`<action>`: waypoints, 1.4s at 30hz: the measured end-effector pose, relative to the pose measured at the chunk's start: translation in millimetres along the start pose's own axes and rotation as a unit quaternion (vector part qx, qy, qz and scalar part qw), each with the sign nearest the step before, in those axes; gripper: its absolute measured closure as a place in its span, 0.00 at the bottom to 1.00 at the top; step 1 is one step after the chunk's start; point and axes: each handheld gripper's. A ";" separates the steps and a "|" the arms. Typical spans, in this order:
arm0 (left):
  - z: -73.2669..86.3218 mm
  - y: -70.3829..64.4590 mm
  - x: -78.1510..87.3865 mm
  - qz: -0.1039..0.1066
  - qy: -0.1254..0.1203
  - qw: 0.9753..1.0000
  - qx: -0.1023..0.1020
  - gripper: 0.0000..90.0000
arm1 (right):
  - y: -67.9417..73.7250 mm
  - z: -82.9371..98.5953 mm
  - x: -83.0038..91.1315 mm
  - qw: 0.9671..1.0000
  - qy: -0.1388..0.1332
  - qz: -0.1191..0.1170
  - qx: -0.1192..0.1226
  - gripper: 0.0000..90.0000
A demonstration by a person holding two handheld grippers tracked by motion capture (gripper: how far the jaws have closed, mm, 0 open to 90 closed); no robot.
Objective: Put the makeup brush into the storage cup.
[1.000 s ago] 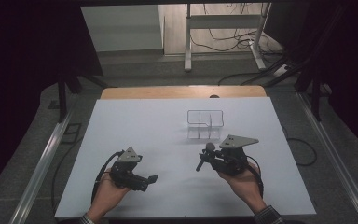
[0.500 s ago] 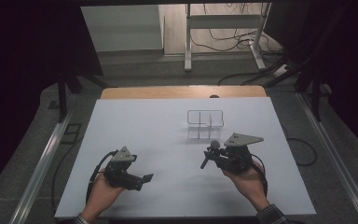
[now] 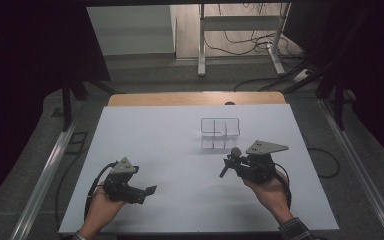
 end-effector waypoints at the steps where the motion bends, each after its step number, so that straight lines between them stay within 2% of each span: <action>1: 0.8 0.5 1.1 -0.002 0.000 1.000 0.000 0.05 | 0.0 0.0 0.0 1.000 0.000 0.000 0.000 0.85; 25: 20.2 8.0 20.7 -0.023 -0.013 0.999 0.023 0.05 | -19.8 -2.1 6.5 0.999 -0.020 0.026 -0.015 0.85; 42: 34.8 12.9 34.6 -0.037 -0.019 0.998 0.042 0.05 | -26.6 -5.6 9.2 0.999 -0.030 0.037 -0.021 0.85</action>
Point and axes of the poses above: each handheld gripper's, and its own axes: x roughly backward along the jaws, z roughly out of its underside, y roughly to its left, and after that the axes turned 11 degrees about z, right-handed
